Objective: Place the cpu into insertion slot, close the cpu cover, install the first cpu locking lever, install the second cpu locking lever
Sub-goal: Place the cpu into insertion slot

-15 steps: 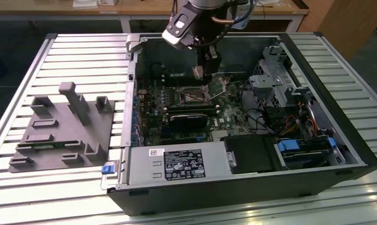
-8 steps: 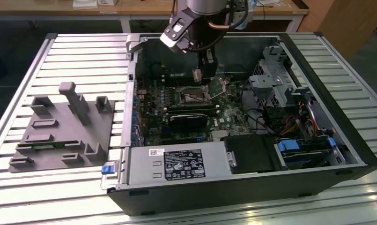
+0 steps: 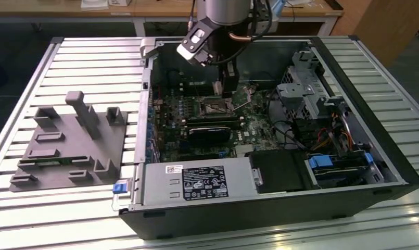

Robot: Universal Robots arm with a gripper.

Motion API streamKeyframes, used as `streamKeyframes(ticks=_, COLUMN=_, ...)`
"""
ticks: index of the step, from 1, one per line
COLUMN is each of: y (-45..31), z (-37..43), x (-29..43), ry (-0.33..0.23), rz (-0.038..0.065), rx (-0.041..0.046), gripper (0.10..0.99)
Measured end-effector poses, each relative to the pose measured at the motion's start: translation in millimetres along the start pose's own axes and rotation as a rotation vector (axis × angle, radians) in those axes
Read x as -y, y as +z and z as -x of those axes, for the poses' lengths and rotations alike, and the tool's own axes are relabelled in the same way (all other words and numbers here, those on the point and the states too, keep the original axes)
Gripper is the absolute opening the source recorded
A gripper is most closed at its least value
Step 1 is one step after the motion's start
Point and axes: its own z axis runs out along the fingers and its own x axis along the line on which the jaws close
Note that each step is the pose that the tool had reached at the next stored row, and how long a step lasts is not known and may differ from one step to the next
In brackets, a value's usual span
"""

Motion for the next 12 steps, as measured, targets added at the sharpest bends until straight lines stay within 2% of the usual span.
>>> streamKeyframes(ticks=6, y=10.8, z=0.2, x=1.4, ry=-0.001, rz=0.001, rx=-0.0001, gripper=0.541)
streamKeyframes(ticks=12, y=19.9, z=0.4, x=2.2, ry=-0.016, rz=0.01, rx=-0.0015, gripper=0.541)
